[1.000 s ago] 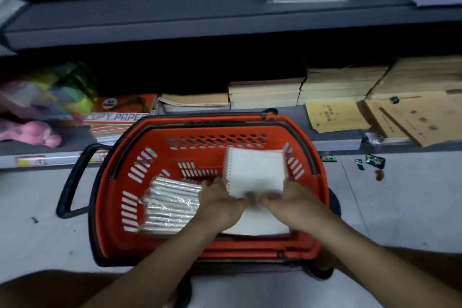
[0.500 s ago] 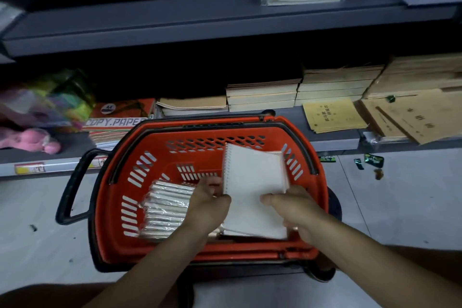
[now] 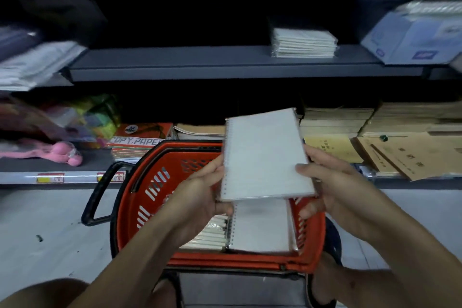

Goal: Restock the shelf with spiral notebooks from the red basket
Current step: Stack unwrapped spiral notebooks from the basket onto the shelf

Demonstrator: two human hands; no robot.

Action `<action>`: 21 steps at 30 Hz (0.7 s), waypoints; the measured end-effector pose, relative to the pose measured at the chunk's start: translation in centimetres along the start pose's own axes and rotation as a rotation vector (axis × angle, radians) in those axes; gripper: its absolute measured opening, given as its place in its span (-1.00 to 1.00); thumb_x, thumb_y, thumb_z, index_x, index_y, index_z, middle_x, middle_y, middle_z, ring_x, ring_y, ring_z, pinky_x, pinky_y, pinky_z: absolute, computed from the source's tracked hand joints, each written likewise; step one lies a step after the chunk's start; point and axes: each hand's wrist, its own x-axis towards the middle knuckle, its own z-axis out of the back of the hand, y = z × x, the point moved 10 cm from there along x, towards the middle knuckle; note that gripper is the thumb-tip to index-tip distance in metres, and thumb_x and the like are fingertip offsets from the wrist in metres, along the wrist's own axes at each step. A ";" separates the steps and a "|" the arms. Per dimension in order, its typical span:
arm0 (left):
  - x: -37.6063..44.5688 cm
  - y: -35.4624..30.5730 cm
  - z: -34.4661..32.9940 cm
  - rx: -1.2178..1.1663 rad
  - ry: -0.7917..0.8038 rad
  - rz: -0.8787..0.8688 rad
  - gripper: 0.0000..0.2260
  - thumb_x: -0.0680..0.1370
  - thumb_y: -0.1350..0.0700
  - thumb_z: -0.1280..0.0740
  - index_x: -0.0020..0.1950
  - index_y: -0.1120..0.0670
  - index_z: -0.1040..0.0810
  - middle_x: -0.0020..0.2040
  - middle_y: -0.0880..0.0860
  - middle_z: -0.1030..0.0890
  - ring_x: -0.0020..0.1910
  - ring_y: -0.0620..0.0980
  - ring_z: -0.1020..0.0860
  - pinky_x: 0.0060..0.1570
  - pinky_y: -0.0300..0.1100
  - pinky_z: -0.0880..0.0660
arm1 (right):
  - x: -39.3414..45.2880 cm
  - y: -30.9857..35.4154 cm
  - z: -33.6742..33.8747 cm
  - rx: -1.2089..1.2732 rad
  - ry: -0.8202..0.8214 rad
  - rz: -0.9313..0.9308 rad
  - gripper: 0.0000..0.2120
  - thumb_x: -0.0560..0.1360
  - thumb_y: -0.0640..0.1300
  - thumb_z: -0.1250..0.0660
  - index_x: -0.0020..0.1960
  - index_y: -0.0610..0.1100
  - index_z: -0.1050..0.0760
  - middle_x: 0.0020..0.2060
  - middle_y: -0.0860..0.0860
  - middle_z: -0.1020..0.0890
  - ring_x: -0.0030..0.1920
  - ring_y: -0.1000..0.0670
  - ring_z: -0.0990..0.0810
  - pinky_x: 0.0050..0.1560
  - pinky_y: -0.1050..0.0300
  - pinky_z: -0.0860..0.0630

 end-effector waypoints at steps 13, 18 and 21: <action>2.8 -7.0 -6.4 -0.175 0.156 -0.263 -0.57 0.57 0.23 -0.25 0.43 0.00 -0.46 0.30 0.07 -0.63 0.05 0.05 -0.65 -0.19 -0.12 -0.65 | 0.7 4.5 6.2 0.100 -0.238 0.195 -0.64 0.60 -0.27 -0.29 0.34 -0.01 -0.54 0.00 -0.11 -0.75 -0.23 -0.16 -0.55 -0.32 0.10 -0.54; 5.0 -10.7 -8.2 -0.117 0.206 -0.316 -0.46 0.54 0.30 -0.28 0.51 0.01 -0.36 0.30 0.10 -0.63 0.18 0.13 -0.64 -0.07 -0.04 -0.65 | 2.3 9.1 7.9 0.104 -0.234 0.297 -0.69 0.61 -0.30 -0.27 0.24 -0.01 -0.59 0.02 -0.12 -0.74 -0.28 -0.04 -0.55 -0.40 0.16 -0.52; 7.9 -13.9 -8.9 -0.122 0.133 -0.373 -0.45 0.52 0.26 -0.32 0.51 0.05 -0.37 0.22 0.11 -0.66 0.12 0.09 -0.68 -0.06 -0.05 -0.65 | 5.0 12.2 9.2 0.115 -0.250 0.335 -0.69 0.62 -0.30 -0.23 0.28 -0.05 -0.57 0.05 -0.09 -0.74 -0.25 0.02 -0.60 -0.39 0.21 -0.51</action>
